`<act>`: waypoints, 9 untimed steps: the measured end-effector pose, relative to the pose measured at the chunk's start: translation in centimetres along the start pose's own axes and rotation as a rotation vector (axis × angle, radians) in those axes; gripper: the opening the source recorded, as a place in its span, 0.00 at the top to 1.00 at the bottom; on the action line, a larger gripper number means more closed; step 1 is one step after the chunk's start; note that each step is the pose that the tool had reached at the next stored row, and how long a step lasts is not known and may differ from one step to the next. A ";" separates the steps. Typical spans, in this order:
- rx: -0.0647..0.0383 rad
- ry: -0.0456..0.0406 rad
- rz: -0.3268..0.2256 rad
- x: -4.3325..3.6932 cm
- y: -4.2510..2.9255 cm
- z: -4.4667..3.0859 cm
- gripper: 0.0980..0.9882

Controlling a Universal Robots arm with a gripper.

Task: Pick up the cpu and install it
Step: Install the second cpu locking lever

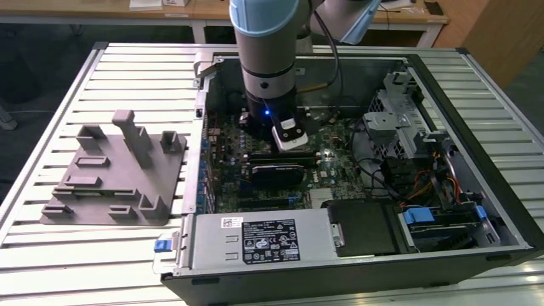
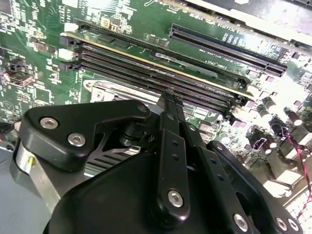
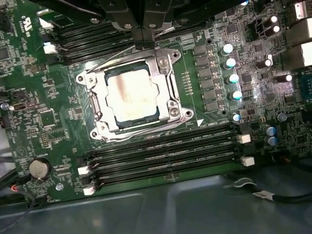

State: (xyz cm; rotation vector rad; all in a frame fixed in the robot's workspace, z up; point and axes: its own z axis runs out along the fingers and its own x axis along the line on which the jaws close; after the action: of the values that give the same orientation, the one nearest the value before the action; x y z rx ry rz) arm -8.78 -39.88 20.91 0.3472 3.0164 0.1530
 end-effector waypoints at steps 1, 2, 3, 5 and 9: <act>-0.003 0.0009 -0.001 0.10 -0.09 0.06 0.99; -0.007 0.0020 -0.003 0.21 -0.17 0.11 0.99; -0.011 0.0031 -0.004 0.31 -0.25 0.16 0.99; -0.020 0.0056 -0.007 0.52 -0.39 0.26 0.99; -0.041 0.0108 -0.011 0.76 -0.65 0.49 0.99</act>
State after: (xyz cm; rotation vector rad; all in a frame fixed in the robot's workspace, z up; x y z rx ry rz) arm -9.61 -40.30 20.29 0.3264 3.0204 0.2157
